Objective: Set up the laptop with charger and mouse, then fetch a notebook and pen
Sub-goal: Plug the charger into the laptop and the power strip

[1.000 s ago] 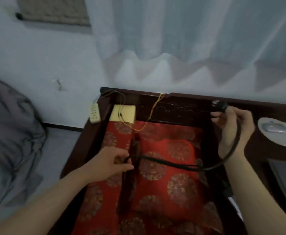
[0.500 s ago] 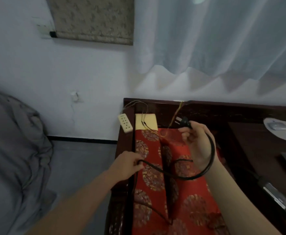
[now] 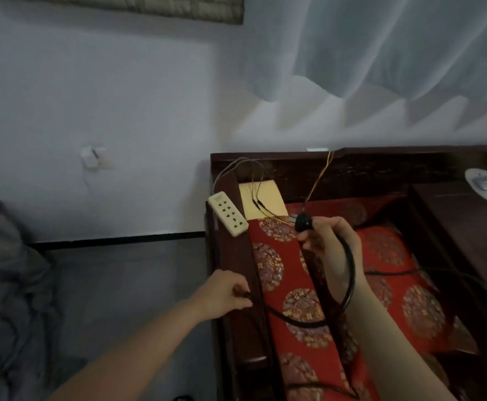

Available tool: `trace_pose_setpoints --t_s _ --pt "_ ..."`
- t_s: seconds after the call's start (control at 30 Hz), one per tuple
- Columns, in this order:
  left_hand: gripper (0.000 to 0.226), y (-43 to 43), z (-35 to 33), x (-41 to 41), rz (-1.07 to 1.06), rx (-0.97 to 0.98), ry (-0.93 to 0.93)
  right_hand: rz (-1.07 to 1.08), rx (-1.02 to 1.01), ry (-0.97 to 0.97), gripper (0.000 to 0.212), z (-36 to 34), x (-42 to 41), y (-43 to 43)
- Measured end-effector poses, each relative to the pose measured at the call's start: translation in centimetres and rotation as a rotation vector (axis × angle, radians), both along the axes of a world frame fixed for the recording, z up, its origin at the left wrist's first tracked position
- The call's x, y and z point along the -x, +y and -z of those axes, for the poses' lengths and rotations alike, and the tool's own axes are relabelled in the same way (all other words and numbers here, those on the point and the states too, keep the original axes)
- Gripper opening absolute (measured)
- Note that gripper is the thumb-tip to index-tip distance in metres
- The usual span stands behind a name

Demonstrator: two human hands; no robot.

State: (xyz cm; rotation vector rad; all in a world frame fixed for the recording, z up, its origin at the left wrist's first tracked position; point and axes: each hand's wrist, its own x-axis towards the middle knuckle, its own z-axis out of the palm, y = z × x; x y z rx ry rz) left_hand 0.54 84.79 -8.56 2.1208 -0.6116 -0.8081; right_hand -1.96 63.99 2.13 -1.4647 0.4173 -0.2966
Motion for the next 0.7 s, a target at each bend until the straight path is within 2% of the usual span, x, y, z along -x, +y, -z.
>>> trace_pose_setpoints --t_s 0.1,0.2,0.23,0.3,0.4,0.47,0.53,0.7 --pt "0.016 2.8 0.5 -5.8 0.131 -0.035 -0.003 0.037 0.054 0.069 0.013 2.7 -2.7 2.4" --pt "0.012 4.6 0.3 -12.4 0.001 0.042 -0.353 0.024 0.099 0.105 0.014 4.8 -4.6 3.9" --pt "0.019 4.8 0.1 -14.4 -0.025 0.095 -0.472 0.013 0.11 0.118 0.013 5.3 -5.2 4.2" --pt "0.045 4.2 0.1 -17.8 0.07 0.115 -0.621 -0.003 0.113 0.134 0.011 6.3 -6.1 4.8" --pt "0.086 2.1 0.8 -21.6 0.389 -0.107 -0.604 0.011 0.127 0.148 0.01 8.0 -7.5 5.2" --pt "0.093 0.5 1.4 -22.7 0.542 -0.227 -0.573 0.013 0.199 0.157 0.009 8.9 -8.3 5.5" --pt "0.09 -0.7 2.2 -23.4 0.623 -0.246 -0.523 0.006 0.294 0.162 0.009 10.0 -9.2 5.9" --pt "0.064 -2.2 2.5 -24.8 0.753 -0.193 -0.373 -0.043 0.519 0.178 0.012 11.2 -10.5 6.4"
